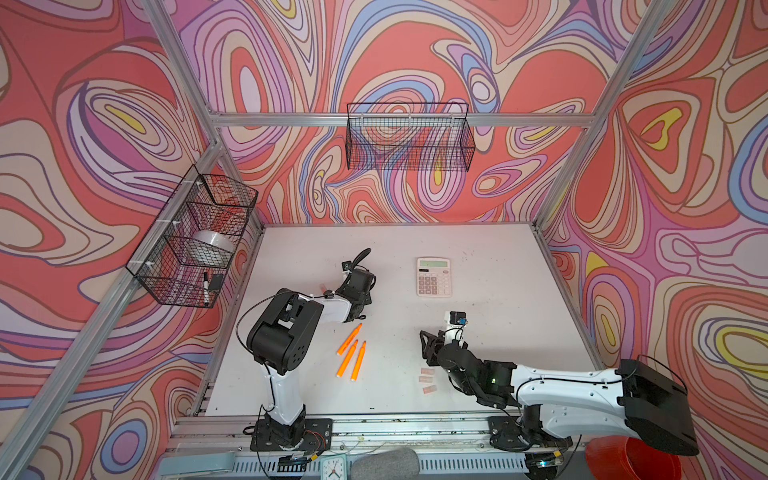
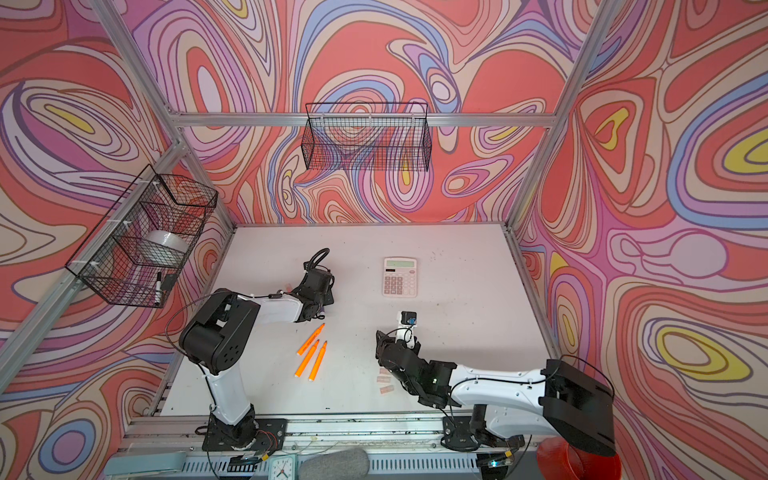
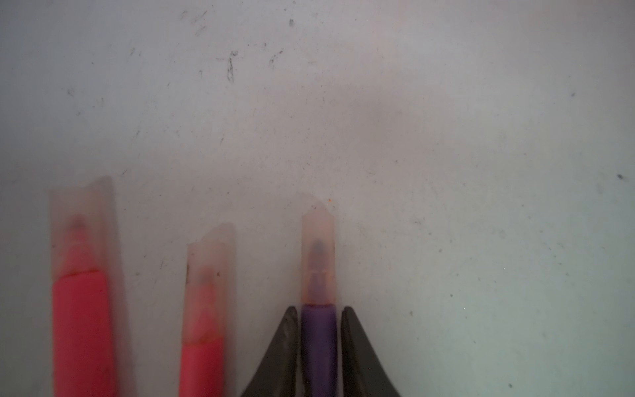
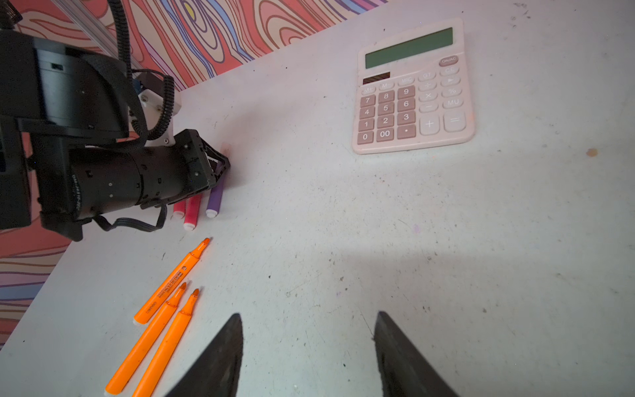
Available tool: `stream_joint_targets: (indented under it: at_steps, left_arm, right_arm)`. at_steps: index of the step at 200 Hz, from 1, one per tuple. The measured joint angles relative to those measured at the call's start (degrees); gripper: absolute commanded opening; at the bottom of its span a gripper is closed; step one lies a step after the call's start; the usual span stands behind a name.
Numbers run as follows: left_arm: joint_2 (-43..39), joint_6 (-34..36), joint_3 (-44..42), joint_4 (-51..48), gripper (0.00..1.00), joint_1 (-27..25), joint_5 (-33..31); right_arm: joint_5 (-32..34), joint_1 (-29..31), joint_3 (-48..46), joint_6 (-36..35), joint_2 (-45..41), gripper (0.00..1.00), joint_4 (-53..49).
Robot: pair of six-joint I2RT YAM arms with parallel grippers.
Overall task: Insert the pens into the pen caps
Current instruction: 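Lay the capped purple marker down with the left gripper while the right draws back, then move the left gripper over the orange highlighters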
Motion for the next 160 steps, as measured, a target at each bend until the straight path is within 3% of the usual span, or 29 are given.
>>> stream_joint_targets:
  at_steps: [67, 121, 160]
  left_arm:
    - [-3.39, 1.31, 0.02, -3.89, 0.47, 0.37, 1.14]
    - [-18.34, 4.37, -0.81, -6.45, 0.57, 0.37, 6.03]
    - [-30.69, 5.35, -7.91, -8.61, 0.54, 0.37, 11.17]
  right_arm:
    - [0.00, 0.00, 0.00, 0.04, 0.00, 0.63, 0.00]
    - [-0.02, -0.37, 0.02, 0.13, 0.61, 0.64, 0.09]
    - [-0.52, -0.72, 0.15, 0.11, 1.97, 0.64, 0.72]
